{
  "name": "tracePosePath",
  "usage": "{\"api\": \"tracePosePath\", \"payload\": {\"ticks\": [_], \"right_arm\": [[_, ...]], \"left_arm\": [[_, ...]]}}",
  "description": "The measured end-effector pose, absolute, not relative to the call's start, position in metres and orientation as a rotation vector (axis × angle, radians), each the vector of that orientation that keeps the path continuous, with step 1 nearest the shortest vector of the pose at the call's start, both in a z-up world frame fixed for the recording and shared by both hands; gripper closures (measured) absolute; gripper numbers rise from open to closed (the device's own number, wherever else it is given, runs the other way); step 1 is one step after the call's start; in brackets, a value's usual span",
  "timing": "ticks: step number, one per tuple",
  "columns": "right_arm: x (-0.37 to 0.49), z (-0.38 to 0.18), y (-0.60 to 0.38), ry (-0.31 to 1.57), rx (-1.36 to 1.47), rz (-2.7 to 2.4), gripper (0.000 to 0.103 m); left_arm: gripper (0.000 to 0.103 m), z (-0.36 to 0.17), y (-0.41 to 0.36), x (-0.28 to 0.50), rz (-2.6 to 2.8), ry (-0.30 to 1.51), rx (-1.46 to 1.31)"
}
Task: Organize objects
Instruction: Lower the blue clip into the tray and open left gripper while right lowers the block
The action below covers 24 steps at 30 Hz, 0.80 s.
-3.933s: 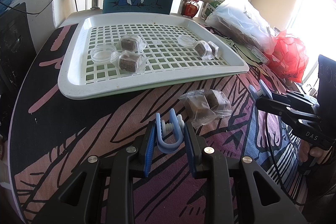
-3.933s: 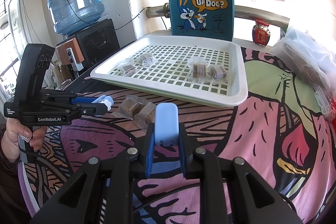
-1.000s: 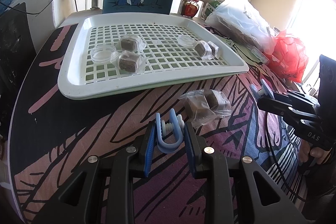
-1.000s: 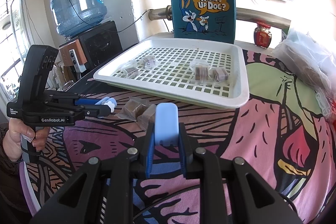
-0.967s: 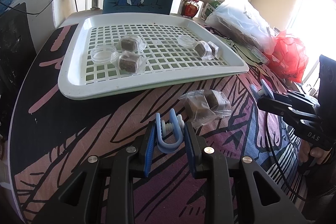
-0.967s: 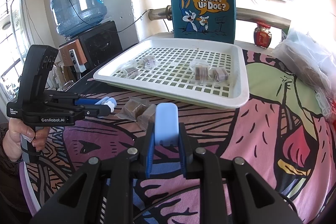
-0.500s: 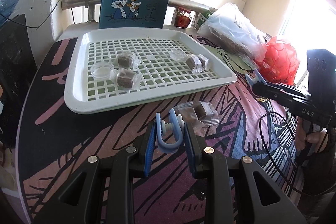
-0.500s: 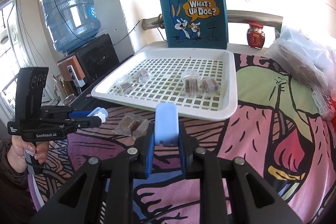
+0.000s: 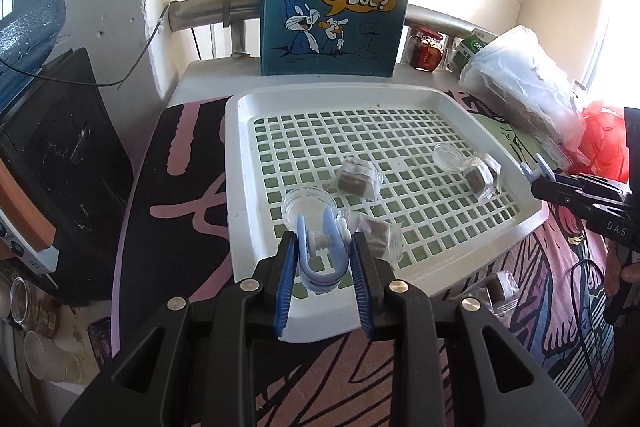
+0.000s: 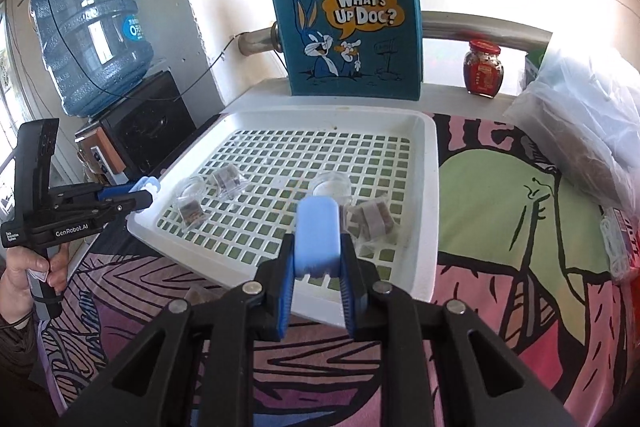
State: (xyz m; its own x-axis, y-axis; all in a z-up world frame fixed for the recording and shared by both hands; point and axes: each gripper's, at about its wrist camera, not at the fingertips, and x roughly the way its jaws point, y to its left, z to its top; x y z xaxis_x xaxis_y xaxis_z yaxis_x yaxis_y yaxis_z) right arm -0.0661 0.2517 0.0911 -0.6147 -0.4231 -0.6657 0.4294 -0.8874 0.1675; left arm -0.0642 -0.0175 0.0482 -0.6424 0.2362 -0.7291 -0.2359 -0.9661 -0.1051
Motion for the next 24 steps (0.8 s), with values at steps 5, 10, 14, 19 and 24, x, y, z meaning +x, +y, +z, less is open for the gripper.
{"api": "tracePosePath", "payload": {"ticks": [5,10,14,19,24], "right_arm": [[-0.082,0.068,0.243,0.046,1.101,-2.475,0.083],[-0.092,0.058,0.244,0.053,1.122,-2.515,0.081],[-0.087,0.063,0.255,-0.039,1.113,-2.524,0.069],[-0.047,0.098,0.27,-0.126,0.891,-2.559,0.053],[-0.006,0.113,0.276,-0.19,0.808,-2.505,0.046]], "left_arm": [[0.077,0.034,-0.009,-0.069,2.644,0.042,-1.204],[0.062,0.024,-0.004,-0.074,2.648,0.068,-1.21],[0.044,0.032,-0.005,-0.065,2.652,0.033,-1.162],[0.031,0.055,-0.009,-0.034,2.675,-0.018,-1.034],[0.029,0.061,0.003,-0.004,2.605,0.001,-1.014]]}}
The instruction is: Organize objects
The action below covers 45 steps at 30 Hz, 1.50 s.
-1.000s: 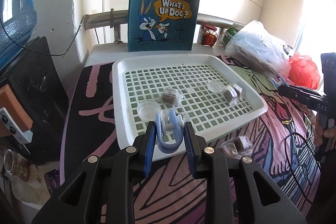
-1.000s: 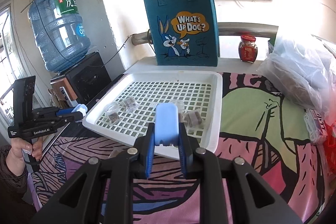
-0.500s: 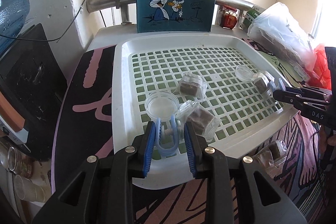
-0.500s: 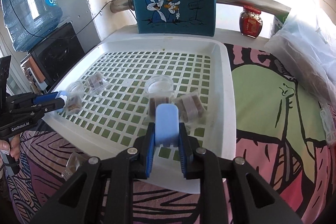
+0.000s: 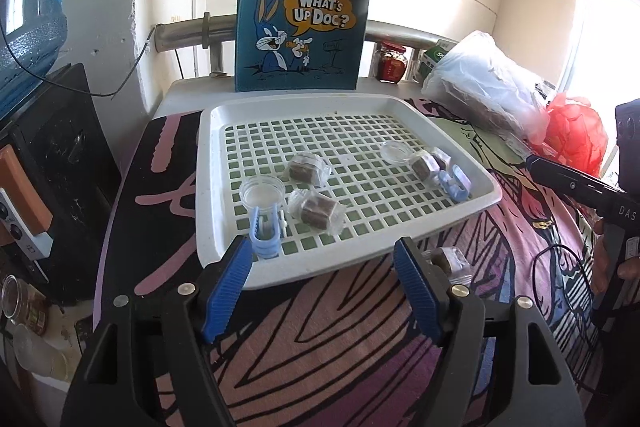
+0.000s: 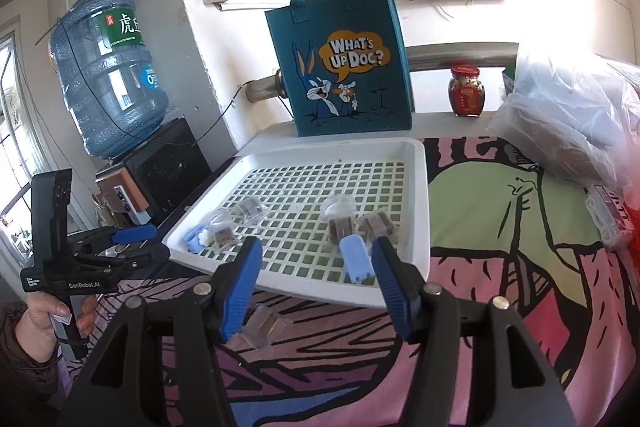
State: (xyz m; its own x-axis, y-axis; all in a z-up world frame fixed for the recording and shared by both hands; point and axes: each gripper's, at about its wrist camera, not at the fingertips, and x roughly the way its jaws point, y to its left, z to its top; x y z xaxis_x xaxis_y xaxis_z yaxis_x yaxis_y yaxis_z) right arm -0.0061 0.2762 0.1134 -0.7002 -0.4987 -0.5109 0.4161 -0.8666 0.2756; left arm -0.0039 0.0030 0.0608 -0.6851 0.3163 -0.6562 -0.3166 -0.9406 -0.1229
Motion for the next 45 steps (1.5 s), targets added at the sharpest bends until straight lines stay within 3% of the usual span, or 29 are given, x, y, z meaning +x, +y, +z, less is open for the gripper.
{"api": "tracePosePath", "payload": {"ticks": [8,22,23,25,26,39,41,43,45], "right_arm": [[0.013,0.081,0.269,-0.148,0.963,-2.454,0.046],[0.018,0.066,0.257,-0.045,1.034,-2.459,0.046],[0.018,0.066,0.256,-0.035,1.036,-2.46,0.046],[0.019,0.066,0.255,-0.018,1.04,-2.46,0.046],[0.019,0.067,0.253,-0.011,1.043,-2.458,0.046],[-0.005,0.053,0.207,-0.043,1.204,-2.373,0.047],[-0.013,0.047,0.199,-0.037,1.236,-2.388,0.051],[-0.02,0.041,0.194,-0.028,1.252,-2.392,0.064],[-0.017,0.04,0.189,0.058,1.205,-2.421,0.07]], "left_arm": [[0.028,0.041,0.041,0.015,2.459,-0.028,-1.094],[0.029,0.008,0.076,-0.022,2.504,-0.003,-1.237],[0.032,0.007,0.076,-0.023,2.499,-0.017,-1.232],[0.053,0.007,0.075,-0.021,2.487,-0.026,-1.223],[0.079,0.007,0.076,-0.021,2.465,-0.018,-1.221],[0.08,0.017,0.037,0.0,2.558,0.041,-1.164],[0.08,0.014,0.03,0.0,2.56,0.009,-1.171],[0.08,0.011,0.027,-0.001,2.554,-0.007,-1.182],[0.08,0.011,0.024,-0.001,2.549,-0.037,-1.177]]}}
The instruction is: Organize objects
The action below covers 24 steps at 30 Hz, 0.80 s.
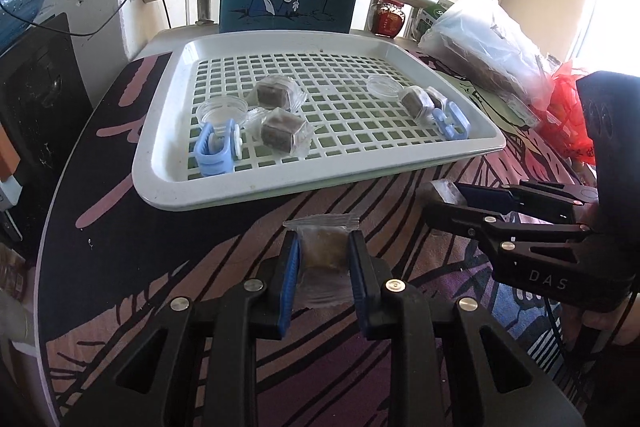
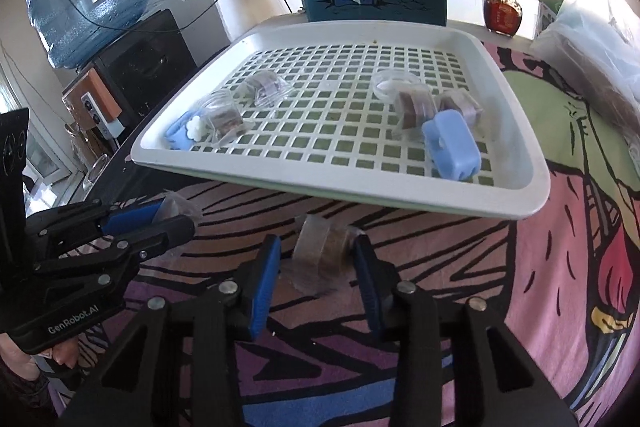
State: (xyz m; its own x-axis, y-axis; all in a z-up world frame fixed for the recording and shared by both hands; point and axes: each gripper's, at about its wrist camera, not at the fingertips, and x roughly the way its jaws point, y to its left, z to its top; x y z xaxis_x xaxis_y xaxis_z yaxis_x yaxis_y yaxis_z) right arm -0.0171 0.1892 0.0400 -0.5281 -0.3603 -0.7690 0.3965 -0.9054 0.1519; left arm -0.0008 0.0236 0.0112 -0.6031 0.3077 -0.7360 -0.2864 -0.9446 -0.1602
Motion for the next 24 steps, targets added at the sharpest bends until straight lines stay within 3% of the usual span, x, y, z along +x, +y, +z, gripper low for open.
{"api": "tracePosePath", "payload": {"ticks": [4,10,24], "right_arm": [[0.001,0.047,0.188,0.163,1.118,-2.417,0.077],[0.02,0.047,0.199,0.285,1.072,-2.426,0.077],[0.027,0.053,0.205,0.242,1.002,-2.411,0.077]], "left_arm": [[0.08,0.012,0.024,0.002,2.542,-0.044,-1.158],[0.08,0.014,0.03,0.007,2.512,-0.024,-1.134],[0.08,0.009,0.025,0.005,2.505,-0.075,-1.169]]}}
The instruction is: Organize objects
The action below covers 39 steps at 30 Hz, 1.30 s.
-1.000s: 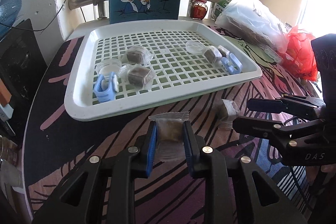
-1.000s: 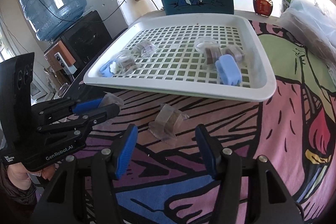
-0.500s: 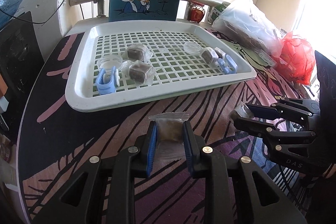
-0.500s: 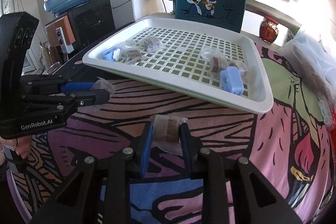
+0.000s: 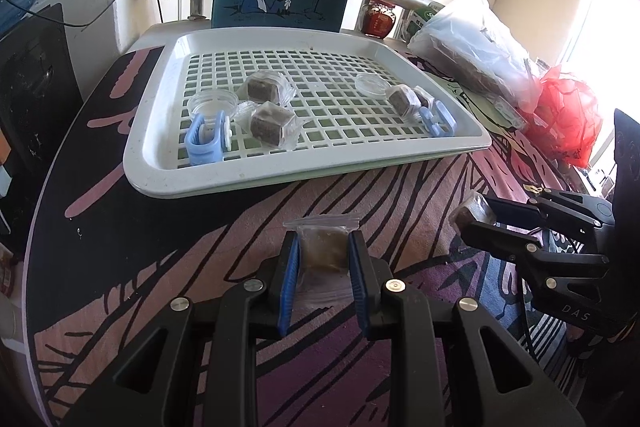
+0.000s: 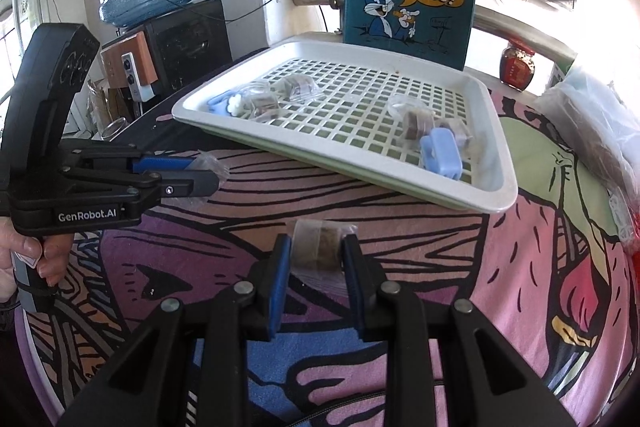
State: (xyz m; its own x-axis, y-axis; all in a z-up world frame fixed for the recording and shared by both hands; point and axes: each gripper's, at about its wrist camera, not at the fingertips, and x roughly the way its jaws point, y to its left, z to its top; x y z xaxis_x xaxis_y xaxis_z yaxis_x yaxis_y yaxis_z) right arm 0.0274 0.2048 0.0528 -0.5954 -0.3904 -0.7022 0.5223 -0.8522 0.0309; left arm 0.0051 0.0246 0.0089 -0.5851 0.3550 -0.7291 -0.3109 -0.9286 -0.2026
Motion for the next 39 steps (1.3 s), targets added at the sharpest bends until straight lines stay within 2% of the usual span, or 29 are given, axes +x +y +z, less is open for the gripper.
{"api": "tracePosePath", "payload": {"ticks": [7,39], "right_arm": [[0.0279,0.0584,0.2131,0.175,0.965,-2.42,0.077],[0.0272,0.0585,0.2164,0.156,0.961,-2.416,0.077]], "left_arm": [[0.08,0.0072,0.02,0.0032,2.491,-0.114,-1.176],[0.08,0.0074,0.0206,0.0041,2.49,-0.122,-1.175]]}}
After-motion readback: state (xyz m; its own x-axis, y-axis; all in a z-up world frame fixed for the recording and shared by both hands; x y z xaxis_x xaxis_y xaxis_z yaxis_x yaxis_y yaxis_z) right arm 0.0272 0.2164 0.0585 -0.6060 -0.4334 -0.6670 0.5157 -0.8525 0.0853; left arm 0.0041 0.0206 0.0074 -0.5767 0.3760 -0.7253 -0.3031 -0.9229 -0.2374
